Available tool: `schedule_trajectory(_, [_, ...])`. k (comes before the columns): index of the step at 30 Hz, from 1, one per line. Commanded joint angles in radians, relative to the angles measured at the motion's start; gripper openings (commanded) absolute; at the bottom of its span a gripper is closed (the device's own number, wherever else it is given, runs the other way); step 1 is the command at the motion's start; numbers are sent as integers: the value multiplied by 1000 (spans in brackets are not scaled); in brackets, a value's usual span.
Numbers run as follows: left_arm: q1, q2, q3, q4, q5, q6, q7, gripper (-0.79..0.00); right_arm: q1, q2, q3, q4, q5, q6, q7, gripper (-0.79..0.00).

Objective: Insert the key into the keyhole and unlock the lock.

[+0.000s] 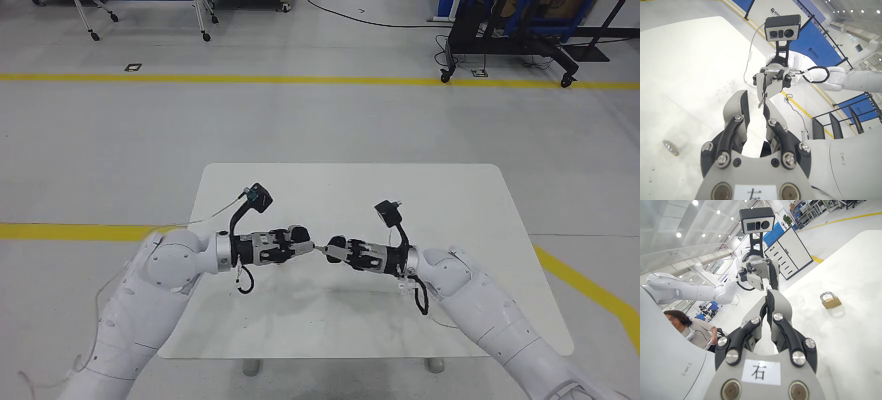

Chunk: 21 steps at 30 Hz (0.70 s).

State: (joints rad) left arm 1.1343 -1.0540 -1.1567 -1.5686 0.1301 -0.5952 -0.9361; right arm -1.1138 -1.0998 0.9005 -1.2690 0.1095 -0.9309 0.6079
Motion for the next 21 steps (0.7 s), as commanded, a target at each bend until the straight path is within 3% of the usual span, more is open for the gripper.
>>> schedule_trajectory(1, [9,6,-26,-15,78,7,33,0,-5,6,27,5,3,-14,-10,-785])
schedule_trajectory(5, [49,23,-95,-62,306,60,99,0,-31,23,95,5,6,-43,-39,-785])
schedule_trajectory(8, [101,32,-119,-122,565,181,162,0,-56,35,148,2,4,-58,-66,-785])
schedule_trajectory(13, [141,29,-65,-150,738,280,188,0,-92,48,204,-29,-10,-62,-90,-785])
schedule_trajectory(21, [47,-8,111,-40,897,427,146,0,-92,48,204,-29,-10,-62,-90,-785])
